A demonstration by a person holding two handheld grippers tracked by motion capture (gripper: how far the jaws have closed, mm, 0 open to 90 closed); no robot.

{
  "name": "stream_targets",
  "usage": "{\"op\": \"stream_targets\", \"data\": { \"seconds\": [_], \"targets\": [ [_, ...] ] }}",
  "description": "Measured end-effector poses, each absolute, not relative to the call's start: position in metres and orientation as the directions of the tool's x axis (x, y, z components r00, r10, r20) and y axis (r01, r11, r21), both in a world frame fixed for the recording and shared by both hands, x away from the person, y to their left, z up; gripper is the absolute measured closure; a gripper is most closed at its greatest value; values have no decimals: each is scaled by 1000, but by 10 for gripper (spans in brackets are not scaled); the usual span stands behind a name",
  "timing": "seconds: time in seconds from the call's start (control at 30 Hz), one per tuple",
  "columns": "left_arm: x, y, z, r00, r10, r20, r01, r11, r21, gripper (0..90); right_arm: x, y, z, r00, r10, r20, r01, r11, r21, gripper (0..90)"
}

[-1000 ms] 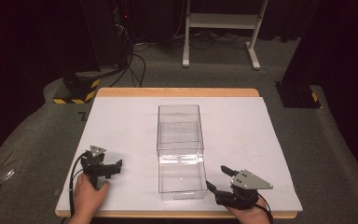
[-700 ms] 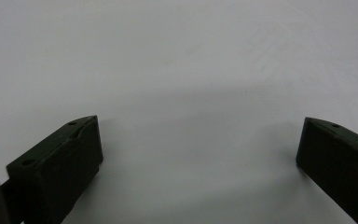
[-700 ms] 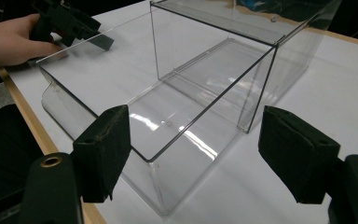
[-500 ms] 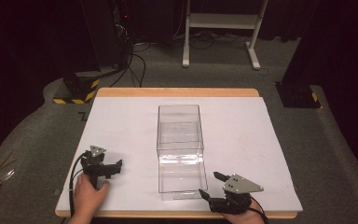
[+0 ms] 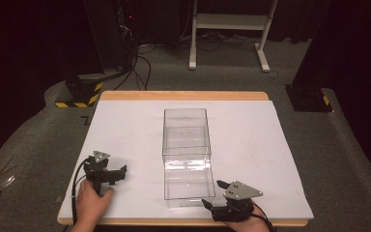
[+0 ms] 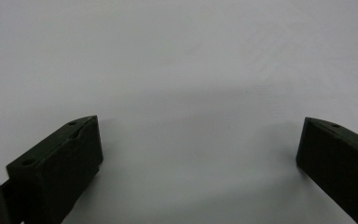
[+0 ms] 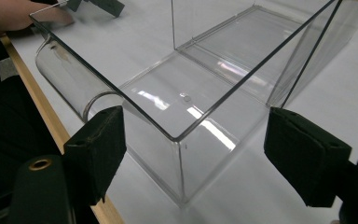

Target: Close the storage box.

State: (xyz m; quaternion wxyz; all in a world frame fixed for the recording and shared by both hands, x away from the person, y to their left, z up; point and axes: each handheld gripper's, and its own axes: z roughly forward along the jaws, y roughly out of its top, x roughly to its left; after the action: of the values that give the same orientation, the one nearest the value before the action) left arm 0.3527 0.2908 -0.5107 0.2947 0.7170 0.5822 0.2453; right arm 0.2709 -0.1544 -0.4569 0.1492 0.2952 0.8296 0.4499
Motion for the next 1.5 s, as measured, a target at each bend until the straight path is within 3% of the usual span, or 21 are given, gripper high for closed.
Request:
{"op": "stream_targets", "data": {
  "seconds": [0.8, 1.5],
  "targets": [
    [353, 291, -511, 202, 979, 7, 691, -148, 708, 6, 282, -141, -459, -759, 651, 13, 356, 399, 845, 252],
    [353, 291, -511, 202, 979, 8, 691, -149, 707, 6, 300, -135, -460, -737, 675, 11, 376, 398, 837, 239]
  ]
}}
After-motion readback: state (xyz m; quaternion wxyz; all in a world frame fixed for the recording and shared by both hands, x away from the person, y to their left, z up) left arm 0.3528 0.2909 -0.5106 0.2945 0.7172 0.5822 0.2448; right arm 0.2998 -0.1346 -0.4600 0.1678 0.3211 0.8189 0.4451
